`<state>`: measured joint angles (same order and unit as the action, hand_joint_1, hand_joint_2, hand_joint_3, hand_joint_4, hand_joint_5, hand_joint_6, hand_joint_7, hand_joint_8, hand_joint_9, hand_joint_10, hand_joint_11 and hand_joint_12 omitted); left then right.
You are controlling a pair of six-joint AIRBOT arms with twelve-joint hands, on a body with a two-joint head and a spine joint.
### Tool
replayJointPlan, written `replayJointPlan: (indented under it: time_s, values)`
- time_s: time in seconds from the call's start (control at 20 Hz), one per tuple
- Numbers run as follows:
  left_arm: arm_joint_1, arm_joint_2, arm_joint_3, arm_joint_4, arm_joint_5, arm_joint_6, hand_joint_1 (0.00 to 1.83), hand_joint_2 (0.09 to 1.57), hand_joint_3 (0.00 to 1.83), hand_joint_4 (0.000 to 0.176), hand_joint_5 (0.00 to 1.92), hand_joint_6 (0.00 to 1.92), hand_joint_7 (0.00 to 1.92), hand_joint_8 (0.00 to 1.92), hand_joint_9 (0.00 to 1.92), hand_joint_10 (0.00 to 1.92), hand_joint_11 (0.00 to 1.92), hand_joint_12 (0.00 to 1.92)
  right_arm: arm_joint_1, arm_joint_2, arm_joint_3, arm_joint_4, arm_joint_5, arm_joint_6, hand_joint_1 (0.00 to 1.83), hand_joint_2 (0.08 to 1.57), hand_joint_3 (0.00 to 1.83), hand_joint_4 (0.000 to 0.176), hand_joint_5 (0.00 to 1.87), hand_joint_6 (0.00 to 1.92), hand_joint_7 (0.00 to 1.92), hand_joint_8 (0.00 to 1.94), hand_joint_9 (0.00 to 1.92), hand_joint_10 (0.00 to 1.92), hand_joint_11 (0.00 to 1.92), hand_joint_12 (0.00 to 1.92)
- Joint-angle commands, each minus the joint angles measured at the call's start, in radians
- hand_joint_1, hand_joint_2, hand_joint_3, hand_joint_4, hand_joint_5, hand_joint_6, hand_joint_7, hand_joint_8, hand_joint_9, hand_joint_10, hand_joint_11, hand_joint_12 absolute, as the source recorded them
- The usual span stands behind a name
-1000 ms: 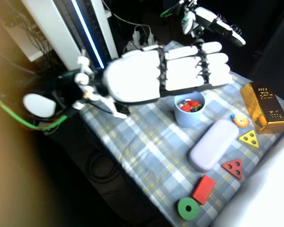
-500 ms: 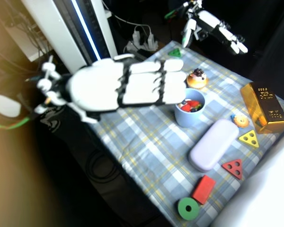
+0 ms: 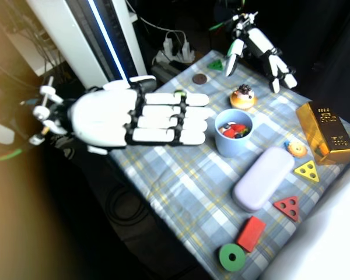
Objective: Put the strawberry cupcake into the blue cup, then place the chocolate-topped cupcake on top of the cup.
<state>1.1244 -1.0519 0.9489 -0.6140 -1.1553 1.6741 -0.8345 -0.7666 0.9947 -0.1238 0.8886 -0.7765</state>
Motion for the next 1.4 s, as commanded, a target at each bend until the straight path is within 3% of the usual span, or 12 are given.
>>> replayJointPlan:
  time_s: [0.0,0.15,0.2,0.5,0.7,0.95,1.05,1.1,1.15,1.25,1.3,1.35]
  values:
    - [-0.015,-0.012,0.009,0.048,-0.074,-0.009,0.43,0.78,0.01,0.115,0.37,0.0,0.25,0.01,0.05,0.0,0.0,0.0,0.005,0.004,-0.006,0.033,0.142,0.004,0.0,0.87,0.0,0.0,0.0,0.0,0.06,0.01,0.0,0.0,0.0,0.0]
    - [-0.041,-0.047,0.039,0.061,-0.035,-0.009,0.57,0.79,0.01,0.064,0.4,0.01,0.2,0.0,0.01,0.0,0.0,0.0,-0.002,0.009,-0.014,0.038,0.152,0.002,0.0,0.87,0.0,0.0,0.0,0.0,0.07,0.02,0.0,0.0,0.0,0.0]
    - [-0.043,-0.052,0.043,0.061,-0.031,-0.009,0.57,0.79,0.01,0.092,0.37,0.0,0.14,0.0,0.0,0.0,0.0,0.0,-0.002,0.01,-0.016,0.038,0.152,-0.003,0.0,0.87,0.0,0.0,0.0,0.0,0.08,0.02,0.01,0.0,0.01,0.0]
    - [-0.044,-0.054,0.045,0.061,-0.023,-0.009,0.81,0.78,0.0,0.057,0.44,0.01,0.27,0.01,0.02,0.0,0.0,0.0,-0.003,0.008,-0.017,0.04,0.153,-0.006,0.0,0.86,0.0,0.026,0.0,0.0,0.07,0.01,0.01,0.0,0.02,0.01]
    - [-0.044,-0.053,0.044,0.061,-0.028,-0.009,0.94,0.85,0.0,0.112,0.56,0.01,0.56,0.01,0.08,0.0,0.0,0.0,-0.003,0.006,-0.017,0.04,0.153,-0.006,0.0,0.87,0.0,0.006,0.0,0.0,0.08,0.01,0.0,0.0,0.0,0.0]
    - [-0.044,-0.048,0.044,0.059,-0.04,-0.009,1.08,0.92,0.01,0.108,0.79,0.01,0.77,0.01,0.13,0.0,0.0,0.0,-0.006,0.002,-0.016,0.042,0.153,-0.006,0.0,0.86,0.0,0.033,0.0,0.0,0.07,0.0,0.0,0.0,0.0,0.0]
    - [-0.044,-0.042,0.041,0.059,-0.048,-0.009,1.1,0.95,0.01,0.067,0.87,0.02,0.84,0.01,0.18,0.01,0.0,0.0,-0.007,0.001,-0.015,0.044,0.153,-0.006,0.0,0.85,0.0,0.045,0.0,0.0,0.06,0.0,0.0,0.0,0.0,0.0]
    - [-0.044,-0.035,0.036,0.059,-0.054,-0.008,1.11,0.97,0.01,0.057,0.89,0.02,0.86,0.02,0.18,0.01,0.0,0.0,-0.009,0.0,-0.015,0.046,0.153,-0.006,0.0,0.87,0.0,0.02,0.0,0.0,0.07,0.0,0.01,0.0,0.01,0.0]
    - [-0.044,-0.03,0.033,0.059,-0.058,-0.008,1.11,1.03,0.01,0.047,1.07,0.6,0.89,0.02,0.19,0.02,0.0,0.0,-0.01,0.0,-0.015,0.047,0.153,-0.006,0.0,0.88,0.01,0.027,0.0,0.0,0.07,0.0,0.0,0.0,0.0,0.0]
    - [-0.044,-0.01,0.019,0.061,-0.075,-0.005,1.05,1.09,0.0,0.122,1.0,0.92,0.91,0.0,0.2,0.0,0.0,0.0,-0.016,-0.001,-0.015,0.053,0.153,-0.006,0.0,0.88,0.0,0.039,0.0,0.0,0.06,0.0,0.0,0.0,0.01,0.0]
    - [-0.044,0.001,0.011,0.064,-0.084,-0.001,1.07,1.03,0.0,0.062,0.84,0.36,0.9,0.0,0.18,0.0,0.0,0.0,-0.017,-0.001,-0.015,0.055,0.153,-0.006,0.0,0.88,0.0,0.038,0.0,0.0,0.04,0.0,0.0,0.0,0.0,0.0]
    - [-0.045,0.028,-0.006,0.07,-0.102,0.003,1.05,0.99,0.0,0.044,0.87,0.04,0.88,0.0,0.2,0.0,0.0,0.0,-0.017,-0.001,-0.015,0.056,0.153,-0.006,0.0,0.88,0.0,0.025,0.0,0.0,0.06,0.0,0.0,0.0,0.01,0.0]
